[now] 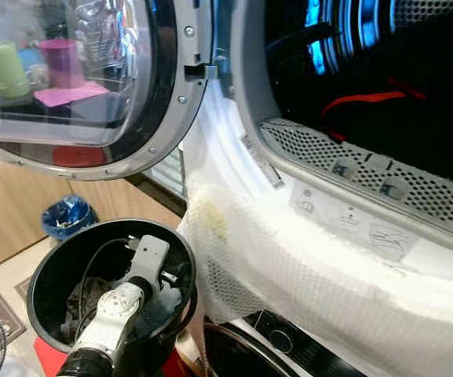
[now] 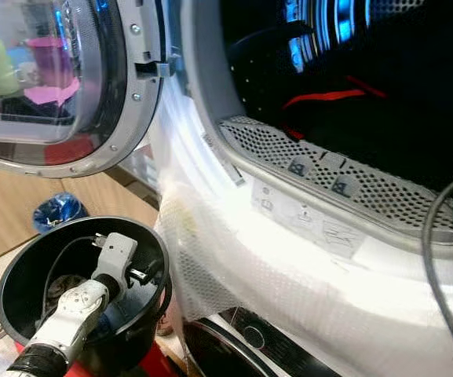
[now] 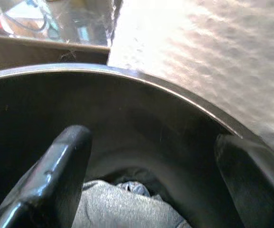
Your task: Clothes washing
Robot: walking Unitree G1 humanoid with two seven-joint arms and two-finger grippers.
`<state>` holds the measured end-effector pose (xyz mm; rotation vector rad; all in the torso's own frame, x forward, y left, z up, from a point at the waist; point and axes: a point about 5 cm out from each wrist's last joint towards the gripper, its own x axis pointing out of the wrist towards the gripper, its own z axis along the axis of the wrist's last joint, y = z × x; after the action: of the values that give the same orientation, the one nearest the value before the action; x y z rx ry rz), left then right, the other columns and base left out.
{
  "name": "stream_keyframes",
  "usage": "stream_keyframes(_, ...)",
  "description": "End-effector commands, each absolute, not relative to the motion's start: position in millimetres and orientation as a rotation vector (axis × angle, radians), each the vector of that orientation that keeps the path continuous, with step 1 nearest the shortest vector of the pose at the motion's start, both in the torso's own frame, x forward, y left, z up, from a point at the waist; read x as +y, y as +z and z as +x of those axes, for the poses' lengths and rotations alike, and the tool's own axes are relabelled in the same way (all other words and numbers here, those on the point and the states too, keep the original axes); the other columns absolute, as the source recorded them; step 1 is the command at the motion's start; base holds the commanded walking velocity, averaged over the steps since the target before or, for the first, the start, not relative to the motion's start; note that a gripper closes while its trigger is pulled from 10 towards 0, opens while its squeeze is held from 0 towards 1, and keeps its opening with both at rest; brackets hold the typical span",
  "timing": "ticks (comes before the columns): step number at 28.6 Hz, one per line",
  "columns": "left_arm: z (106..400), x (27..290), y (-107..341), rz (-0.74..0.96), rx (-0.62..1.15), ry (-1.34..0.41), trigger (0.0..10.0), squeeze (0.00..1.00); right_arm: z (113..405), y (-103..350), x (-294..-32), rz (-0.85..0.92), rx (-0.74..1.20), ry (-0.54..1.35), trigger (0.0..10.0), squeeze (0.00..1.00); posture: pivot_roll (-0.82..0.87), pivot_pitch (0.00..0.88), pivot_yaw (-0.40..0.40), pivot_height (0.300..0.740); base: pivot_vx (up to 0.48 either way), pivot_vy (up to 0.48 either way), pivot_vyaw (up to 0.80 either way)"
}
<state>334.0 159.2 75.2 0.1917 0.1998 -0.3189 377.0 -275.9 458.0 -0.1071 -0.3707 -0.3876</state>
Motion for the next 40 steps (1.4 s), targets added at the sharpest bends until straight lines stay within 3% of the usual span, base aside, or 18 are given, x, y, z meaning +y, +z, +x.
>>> stream_keyframes(1, 333, 149, 73, 0.201, 0.21, -0.373, 10.0, 0.0, 389, 437, -266, -0.114, -0.27, -0.275, 10.0, 0.0, 0.12, 0.0, -0.068, 0.74, 0.0, 0.0, 0.0)
stream_keyframes(2, 332, 149, 73, 0.199, 0.209, -0.372, 10.0, 0.0, 392, 432, -262, -0.111, -0.255, -0.247, 10.0, 0.0, 0.12, 0.0, -0.07, 0.74, 0.0, 0.0, 0.0)
stream_keyframes(3, 332, 148, 72, 0.197, 0.212, -0.376, 10.0, 0.0, 396, 420, -262, -0.126, -0.217, -0.241, 10.0, 0.4, 0.12, 0.0, -0.07, 0.74, 0.0, 0.0, 0.0)
stream_keyframes(4, 332, 146, 72, 0.196, 0.214, -0.38, 10.0, 0.0, 398, 408, -263, -0.11, -0.185, -0.246, 10.0, 0.9, 0.12, 0.0, -0.068, 0.74, 0.0, 0.0, 0.0)
stream_keyframes(5, 332, 145, 72, 0.195, 0.216, -0.382, 10.0, 0.0, 400, 398, -266, -0.092, -0.158, -0.257, 10.0, 1.0, 0.12, 0.0, -0.07, 0.74, 0.0, 0.0, 0.0)
stream_keyframes(10, 331, 142, 71, 0.189, 0.222, -0.395, 10.0, 0.0, 398, 386, -279, -0.07, -0.124, -0.297, 10.0, 1.0, 0.12, 0.0, -0.071, 0.74, 0.0, 0.0, 0.0)
stream_keyframes(17, 330, 145, 70, 0.203, 0.225, -0.398, 10.0, 0.0, 385, 418, -291, -0.087, -0.21, -0.327, 10.0, 1.0, 0.11, 0.0, -0.068, 0.74, 0.0, 0.0, 0.0)
stream_keyframes(28, 336, 173, 110, 0.162, -0.04, -0.189, 10.0, 0.0, 383, 415, -298, -0.031, -0.23, -0.286, 10.0, 1.0, 0.11, 0.0, -0.061, 0.74, 0.0, 0.0, 0.0)
stream_keyframes(40, 332, 172, 107, 0.147, -0.043, -0.18, 10.0, 0.0, 377, 426, -301, 0.048, -0.259, -0.264, 10.0, 1.0, 0.11, 0.0, -0.062, 0.74, 0.0, 0.0, 0.0)
